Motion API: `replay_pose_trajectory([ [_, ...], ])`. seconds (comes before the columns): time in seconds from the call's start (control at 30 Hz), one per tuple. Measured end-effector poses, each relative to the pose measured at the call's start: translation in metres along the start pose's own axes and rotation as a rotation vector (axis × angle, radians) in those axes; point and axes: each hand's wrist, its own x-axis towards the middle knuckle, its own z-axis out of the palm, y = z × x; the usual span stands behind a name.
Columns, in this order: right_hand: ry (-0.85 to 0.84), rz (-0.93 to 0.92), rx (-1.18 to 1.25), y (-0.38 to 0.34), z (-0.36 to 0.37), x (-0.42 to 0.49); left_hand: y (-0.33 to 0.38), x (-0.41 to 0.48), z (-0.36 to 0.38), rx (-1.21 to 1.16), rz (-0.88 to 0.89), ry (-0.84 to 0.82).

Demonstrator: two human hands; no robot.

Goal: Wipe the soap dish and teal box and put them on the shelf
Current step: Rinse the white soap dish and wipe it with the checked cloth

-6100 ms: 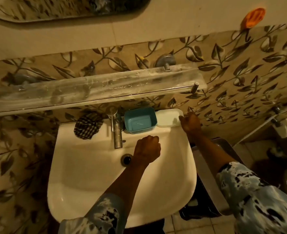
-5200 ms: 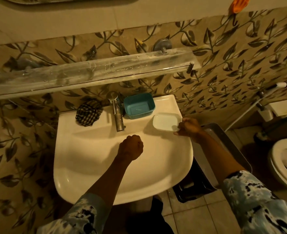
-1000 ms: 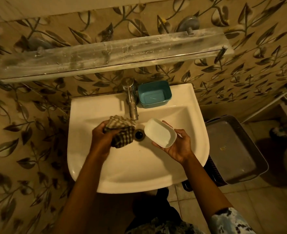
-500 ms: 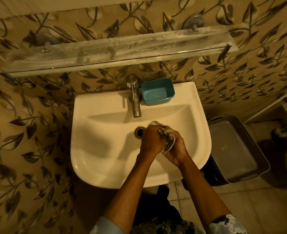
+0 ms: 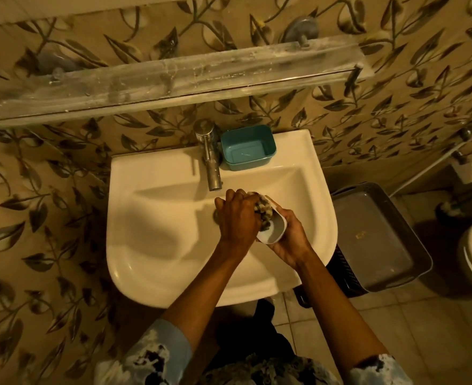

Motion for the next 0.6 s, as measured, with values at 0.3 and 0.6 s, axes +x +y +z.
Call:
replay_pose_trajectory([
  [0.3,0.039,-0.089,-0.073,0.004,-0.003,0.003,0.008,-0.003,0.002,0.198,-0.061,-0.202],
  [0.6,0.110,-0.223,-0.123,0.003,0.005,0.004,0.028,0.004,-0.014,0.101,-0.169,-0.477],
])
